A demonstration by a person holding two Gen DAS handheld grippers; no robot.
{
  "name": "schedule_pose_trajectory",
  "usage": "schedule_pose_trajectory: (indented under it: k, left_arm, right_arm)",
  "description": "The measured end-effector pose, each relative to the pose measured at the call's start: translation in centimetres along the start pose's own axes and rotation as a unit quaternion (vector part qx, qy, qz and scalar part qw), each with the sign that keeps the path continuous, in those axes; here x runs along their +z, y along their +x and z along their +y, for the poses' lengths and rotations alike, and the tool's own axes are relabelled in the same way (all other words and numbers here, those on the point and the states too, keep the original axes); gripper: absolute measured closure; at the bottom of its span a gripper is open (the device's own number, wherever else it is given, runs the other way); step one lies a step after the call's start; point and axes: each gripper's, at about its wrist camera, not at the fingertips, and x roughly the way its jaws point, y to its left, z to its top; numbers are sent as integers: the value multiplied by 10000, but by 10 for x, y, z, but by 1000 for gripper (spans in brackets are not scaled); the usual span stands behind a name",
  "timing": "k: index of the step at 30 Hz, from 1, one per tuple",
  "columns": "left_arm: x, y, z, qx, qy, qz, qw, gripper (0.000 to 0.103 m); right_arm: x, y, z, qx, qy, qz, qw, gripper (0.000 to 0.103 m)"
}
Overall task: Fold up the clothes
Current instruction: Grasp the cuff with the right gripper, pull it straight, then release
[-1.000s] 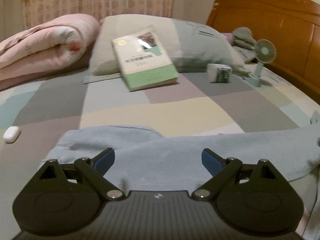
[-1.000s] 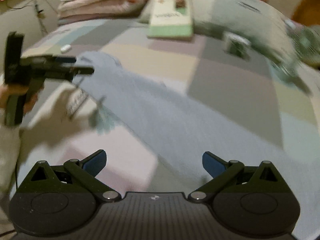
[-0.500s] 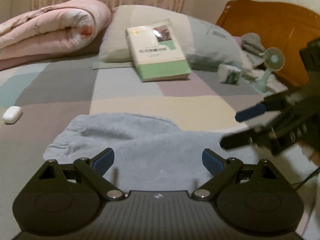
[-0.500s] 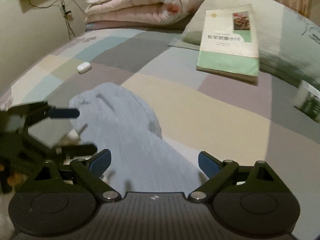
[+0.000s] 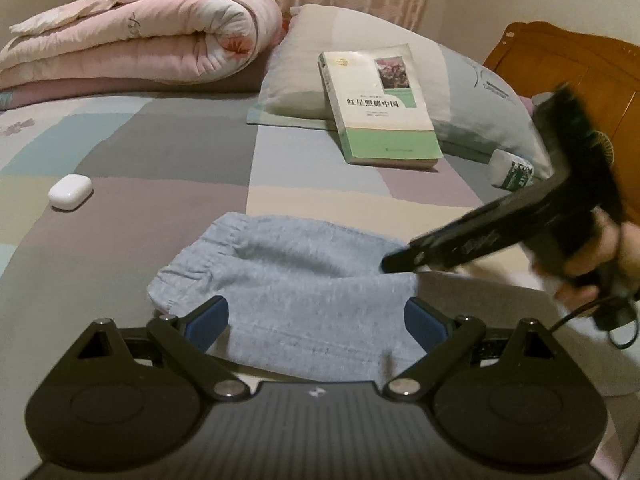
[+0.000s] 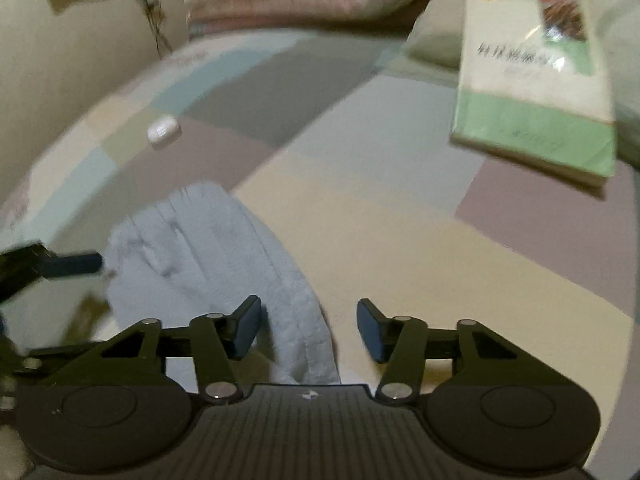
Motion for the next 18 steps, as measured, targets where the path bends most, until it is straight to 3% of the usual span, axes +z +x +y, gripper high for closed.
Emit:
schedule_pose_trajectory:
  k: [1,2,3,18]
  left_arm:
    - [0,1,1,5,-28,7,10000,8]
    - [0,1,2,26,-59,15,10000,8]
    - [0,2,4,47,-96,21,9999,8]
    - [3,-13,12,-136,-330,-256,9990,8]
  right_arm:
    - [-1,0,3,8,-58,3,10000,51]
    - [-1,-1,6,22,-116,-6,9999,64]
    - [-2,-2,10,35,-175,-16,9998,92]
    - [48,-34,33,-959,-905,-592,9895,93]
